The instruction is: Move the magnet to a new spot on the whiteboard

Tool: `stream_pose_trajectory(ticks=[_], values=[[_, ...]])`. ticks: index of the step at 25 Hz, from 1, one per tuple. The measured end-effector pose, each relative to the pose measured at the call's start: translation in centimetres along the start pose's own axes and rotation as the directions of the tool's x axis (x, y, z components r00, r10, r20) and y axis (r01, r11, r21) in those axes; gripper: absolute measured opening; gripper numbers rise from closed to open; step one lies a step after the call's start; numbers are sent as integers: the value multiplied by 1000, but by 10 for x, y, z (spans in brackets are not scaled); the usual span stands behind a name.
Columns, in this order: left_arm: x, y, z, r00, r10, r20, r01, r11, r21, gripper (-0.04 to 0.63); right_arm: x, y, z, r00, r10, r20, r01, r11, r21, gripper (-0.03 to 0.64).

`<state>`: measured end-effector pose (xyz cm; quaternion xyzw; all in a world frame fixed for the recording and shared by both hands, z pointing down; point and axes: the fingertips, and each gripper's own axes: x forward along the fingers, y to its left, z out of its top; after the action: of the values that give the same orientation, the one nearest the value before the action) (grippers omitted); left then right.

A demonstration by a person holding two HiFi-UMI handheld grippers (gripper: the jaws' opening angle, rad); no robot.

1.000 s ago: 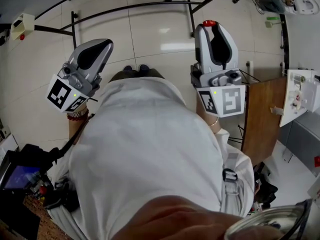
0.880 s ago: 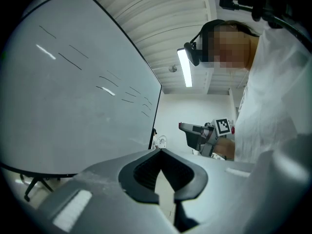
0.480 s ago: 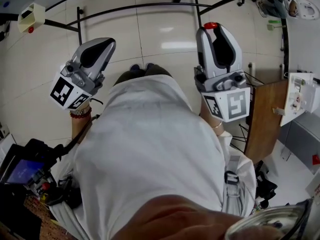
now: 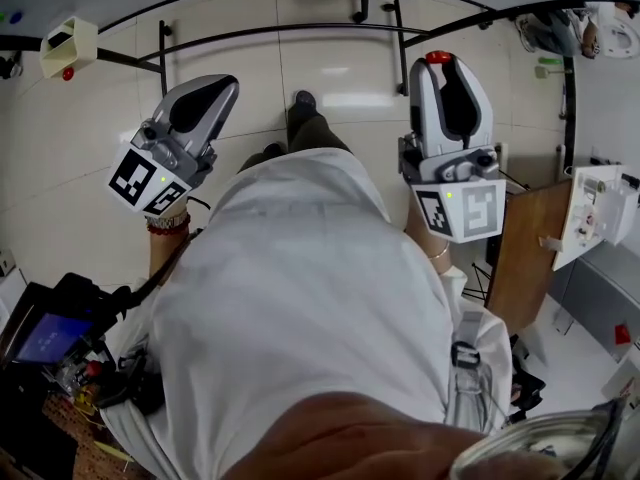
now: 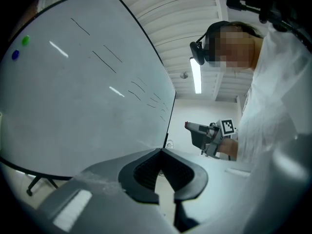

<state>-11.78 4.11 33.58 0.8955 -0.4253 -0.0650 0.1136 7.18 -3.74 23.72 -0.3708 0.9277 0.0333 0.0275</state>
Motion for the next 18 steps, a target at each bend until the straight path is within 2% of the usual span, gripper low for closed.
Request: stream_pose_trajectory(ticks=[2,5,7,9,11,13,18], values=[[19,16,6,999,43,-21,-42,999,20,6,15,-16,-2,1000,8,-6,-8,1000,-8,124],[52,38,15,990,112,-87,-100,985,138,6,44,-39,-1,999,26,-18,-27,999,-23,124],[75,43,26,991,103,-88,-81,971,223,6,65,-55,1,999,42,-2,-42,999,-10,124],[100,50,39,994,79,-70,-57,959,279,6,88,-67,4,997,68,36,-68,998,11,124],[125,64,50,997,52,-53,-35,958,285,6,116,-78,4,995,81,52,-82,997,9,124],[138,70,46,997,38,-69,-19,965,262,6,129,-89,1,995,88,50,-89,996,11,124],[147,35,37,995,70,-68,-50,965,257,6,110,-109,2,993,93,69,-94,996,9,124]])
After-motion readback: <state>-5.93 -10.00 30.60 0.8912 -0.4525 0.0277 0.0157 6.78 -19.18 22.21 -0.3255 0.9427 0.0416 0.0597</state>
